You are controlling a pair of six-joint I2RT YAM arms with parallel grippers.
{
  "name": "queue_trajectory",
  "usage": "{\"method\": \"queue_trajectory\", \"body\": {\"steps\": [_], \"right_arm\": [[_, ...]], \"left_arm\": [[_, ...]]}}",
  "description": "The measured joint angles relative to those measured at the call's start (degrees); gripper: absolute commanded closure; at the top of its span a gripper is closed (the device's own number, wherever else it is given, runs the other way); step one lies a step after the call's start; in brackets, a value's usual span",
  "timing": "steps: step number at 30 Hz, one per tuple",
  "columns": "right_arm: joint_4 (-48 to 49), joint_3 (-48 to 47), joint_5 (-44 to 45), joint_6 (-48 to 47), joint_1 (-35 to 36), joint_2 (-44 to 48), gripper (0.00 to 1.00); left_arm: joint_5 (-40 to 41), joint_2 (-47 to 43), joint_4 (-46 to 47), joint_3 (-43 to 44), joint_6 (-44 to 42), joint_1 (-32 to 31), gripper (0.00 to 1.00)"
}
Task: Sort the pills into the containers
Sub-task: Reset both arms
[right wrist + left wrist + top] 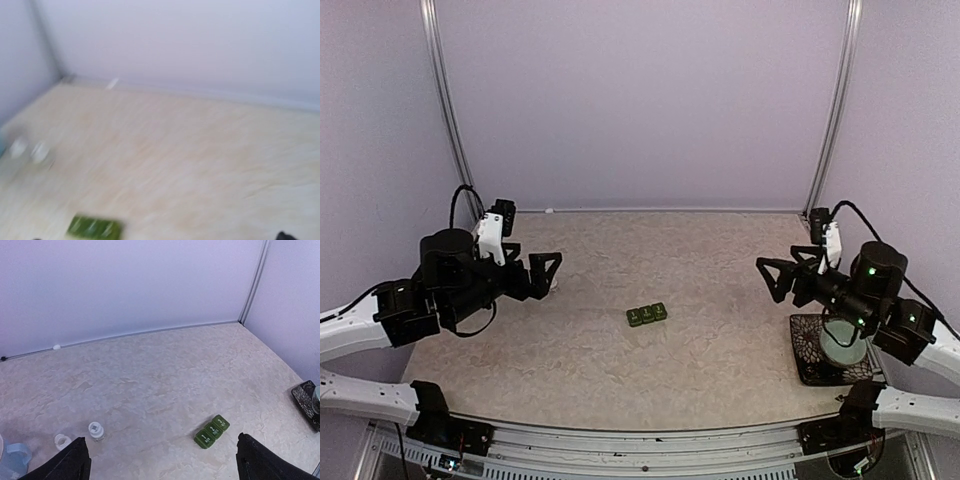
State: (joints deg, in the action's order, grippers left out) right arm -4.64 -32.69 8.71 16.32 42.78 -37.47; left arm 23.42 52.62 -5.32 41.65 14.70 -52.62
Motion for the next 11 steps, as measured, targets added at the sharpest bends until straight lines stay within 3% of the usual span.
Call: {"method": "queue_trajectory", "body": {"steps": [5, 11], "right_arm": [[-5.6, 0.2, 10.8, 1.2, 0.0, 9.4, 0.0], [-10.4, 1.5, 16.3, 1.3, 0.0, 10.1, 0.0]], "left_arm": [[6.7, -10.4, -5.0, -2.8, 2.0, 0.7, 0.01], [9.0, -13.3, -8.3, -3.1, 3.1, 2.4, 0.01]]}}
